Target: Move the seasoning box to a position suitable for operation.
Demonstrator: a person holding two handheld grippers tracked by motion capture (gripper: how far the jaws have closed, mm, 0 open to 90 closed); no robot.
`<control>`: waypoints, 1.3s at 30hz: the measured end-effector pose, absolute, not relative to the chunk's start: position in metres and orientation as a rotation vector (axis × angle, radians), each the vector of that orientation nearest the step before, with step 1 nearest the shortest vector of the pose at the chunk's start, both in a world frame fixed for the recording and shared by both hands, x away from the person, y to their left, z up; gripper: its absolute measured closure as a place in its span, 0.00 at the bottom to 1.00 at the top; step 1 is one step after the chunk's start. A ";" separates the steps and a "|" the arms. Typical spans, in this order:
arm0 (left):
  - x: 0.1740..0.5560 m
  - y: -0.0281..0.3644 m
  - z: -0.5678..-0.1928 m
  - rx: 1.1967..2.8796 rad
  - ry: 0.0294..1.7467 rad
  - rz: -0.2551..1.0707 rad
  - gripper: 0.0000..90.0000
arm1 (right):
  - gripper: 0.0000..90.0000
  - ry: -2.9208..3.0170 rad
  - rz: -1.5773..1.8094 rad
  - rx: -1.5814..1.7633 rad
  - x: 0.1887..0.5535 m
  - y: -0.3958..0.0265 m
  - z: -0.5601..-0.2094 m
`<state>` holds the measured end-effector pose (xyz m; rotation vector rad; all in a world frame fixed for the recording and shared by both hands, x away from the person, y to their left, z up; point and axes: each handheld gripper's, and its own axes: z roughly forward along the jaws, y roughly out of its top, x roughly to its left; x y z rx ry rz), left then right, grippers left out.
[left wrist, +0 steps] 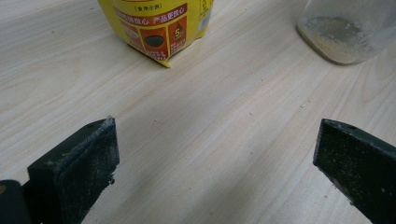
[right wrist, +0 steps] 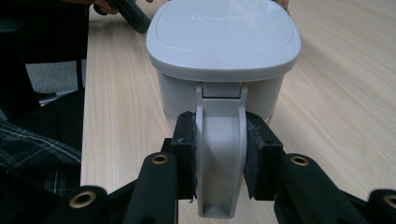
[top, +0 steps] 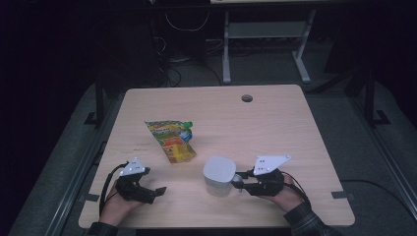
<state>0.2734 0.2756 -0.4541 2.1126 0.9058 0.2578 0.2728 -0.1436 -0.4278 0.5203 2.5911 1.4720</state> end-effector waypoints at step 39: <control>0.273 0.276 -0.455 2.111 0.912 0.248 0.00 | 1.00 2.629 1.470 0.615 0.244 -0.153 -0.435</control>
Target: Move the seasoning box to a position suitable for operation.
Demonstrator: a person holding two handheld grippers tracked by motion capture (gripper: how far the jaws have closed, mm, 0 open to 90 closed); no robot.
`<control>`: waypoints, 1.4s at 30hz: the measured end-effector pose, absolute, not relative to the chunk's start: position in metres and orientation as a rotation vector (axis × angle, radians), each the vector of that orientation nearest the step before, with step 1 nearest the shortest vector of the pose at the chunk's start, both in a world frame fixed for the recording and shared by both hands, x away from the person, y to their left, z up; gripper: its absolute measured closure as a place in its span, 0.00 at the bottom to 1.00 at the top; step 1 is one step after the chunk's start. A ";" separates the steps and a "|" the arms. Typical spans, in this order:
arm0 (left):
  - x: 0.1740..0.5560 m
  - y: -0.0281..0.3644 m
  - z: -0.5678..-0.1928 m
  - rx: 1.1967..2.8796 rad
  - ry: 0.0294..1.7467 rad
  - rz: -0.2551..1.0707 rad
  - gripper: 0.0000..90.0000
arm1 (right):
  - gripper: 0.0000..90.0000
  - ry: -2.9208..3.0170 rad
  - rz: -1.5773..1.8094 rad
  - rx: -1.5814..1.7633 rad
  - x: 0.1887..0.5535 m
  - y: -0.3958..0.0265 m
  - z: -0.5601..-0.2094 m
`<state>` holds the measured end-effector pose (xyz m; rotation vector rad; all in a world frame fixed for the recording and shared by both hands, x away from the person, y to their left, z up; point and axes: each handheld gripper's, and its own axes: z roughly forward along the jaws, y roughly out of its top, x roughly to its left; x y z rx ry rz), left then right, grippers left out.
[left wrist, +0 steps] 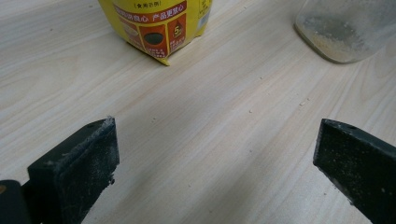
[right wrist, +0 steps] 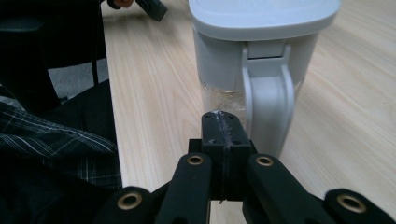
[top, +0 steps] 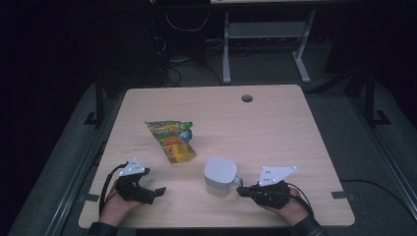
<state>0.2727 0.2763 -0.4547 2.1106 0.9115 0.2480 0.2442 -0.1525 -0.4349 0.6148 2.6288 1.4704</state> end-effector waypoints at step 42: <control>0.275 0.276 -0.458 2.109 0.898 0.220 0.00 | 1.00 2.474 1.431 0.777 0.294 -0.166 -0.436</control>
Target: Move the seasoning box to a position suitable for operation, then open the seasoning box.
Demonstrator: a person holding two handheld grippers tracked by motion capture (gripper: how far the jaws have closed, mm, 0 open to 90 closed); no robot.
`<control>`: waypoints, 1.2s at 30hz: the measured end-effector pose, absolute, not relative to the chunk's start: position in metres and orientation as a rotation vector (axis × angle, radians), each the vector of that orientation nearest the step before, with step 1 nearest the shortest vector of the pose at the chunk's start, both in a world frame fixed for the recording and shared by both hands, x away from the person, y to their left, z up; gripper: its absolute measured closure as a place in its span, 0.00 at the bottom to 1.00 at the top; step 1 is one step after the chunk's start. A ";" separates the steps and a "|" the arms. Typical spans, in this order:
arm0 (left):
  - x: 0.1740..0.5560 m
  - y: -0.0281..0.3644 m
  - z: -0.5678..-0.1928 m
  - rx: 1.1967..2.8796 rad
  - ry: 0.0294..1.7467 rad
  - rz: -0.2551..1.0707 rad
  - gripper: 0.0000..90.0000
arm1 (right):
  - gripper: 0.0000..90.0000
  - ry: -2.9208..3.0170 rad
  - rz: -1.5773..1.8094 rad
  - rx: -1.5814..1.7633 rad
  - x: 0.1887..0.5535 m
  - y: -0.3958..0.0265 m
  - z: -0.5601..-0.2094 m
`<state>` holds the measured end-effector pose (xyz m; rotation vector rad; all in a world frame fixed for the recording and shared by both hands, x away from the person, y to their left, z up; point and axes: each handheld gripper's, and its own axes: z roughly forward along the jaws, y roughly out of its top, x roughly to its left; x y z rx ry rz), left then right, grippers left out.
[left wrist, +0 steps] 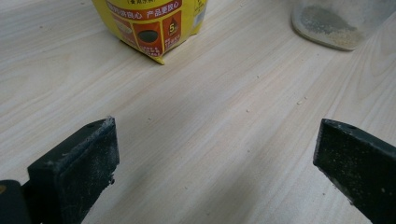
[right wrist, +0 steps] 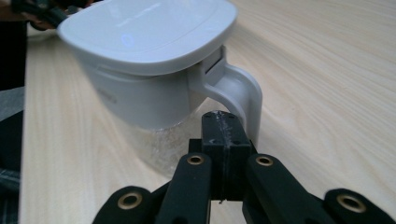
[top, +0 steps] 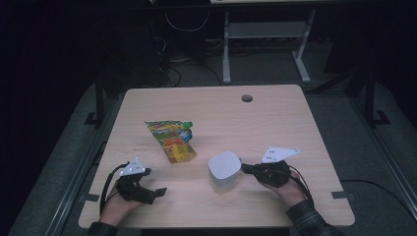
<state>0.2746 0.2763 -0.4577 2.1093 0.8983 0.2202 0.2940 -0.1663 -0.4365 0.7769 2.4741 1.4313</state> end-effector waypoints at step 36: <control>0.271 0.275 -0.454 2.108 0.896 0.241 0.00 | 1.00 2.374 1.474 0.838 0.309 -0.182 -0.403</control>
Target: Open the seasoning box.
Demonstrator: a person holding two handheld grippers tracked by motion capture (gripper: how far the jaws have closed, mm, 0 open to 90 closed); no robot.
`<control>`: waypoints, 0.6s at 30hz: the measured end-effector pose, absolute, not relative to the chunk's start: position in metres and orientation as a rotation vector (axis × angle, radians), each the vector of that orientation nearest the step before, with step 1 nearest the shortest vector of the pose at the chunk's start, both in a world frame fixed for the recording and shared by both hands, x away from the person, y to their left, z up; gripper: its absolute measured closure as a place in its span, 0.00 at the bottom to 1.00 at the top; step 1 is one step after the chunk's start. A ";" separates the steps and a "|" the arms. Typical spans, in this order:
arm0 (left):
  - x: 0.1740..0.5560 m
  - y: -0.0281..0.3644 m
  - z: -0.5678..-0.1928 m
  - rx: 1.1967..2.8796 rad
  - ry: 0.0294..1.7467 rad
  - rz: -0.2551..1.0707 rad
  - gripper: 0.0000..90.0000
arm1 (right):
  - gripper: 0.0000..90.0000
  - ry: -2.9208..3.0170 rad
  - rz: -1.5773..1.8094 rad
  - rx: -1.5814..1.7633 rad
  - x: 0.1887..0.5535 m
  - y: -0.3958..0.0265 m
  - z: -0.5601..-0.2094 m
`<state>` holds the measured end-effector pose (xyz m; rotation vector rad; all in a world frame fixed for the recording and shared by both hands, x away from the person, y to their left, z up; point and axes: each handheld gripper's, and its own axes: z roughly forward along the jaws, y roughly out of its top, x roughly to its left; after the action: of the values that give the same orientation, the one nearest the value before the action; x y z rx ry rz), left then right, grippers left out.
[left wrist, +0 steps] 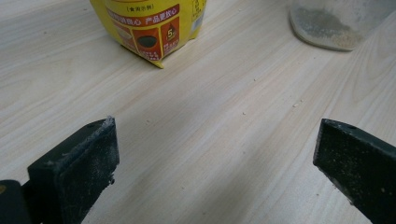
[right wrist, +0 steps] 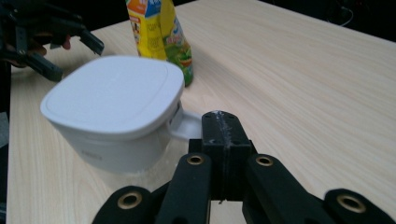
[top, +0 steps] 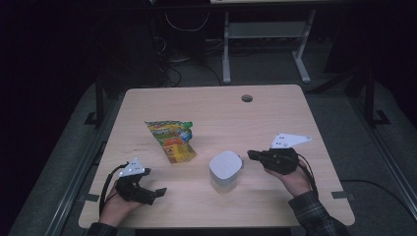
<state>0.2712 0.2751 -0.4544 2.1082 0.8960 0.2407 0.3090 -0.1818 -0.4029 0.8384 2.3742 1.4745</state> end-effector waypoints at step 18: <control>0.271 0.274 -0.454 2.099 0.899 0.260 0.00 | 1.00 2.382 1.552 0.736 0.317 -0.165 -0.379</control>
<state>0.2714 0.2741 -0.4544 2.0994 0.8991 0.2605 0.3172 -0.1652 -0.3785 0.7362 2.3824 1.5515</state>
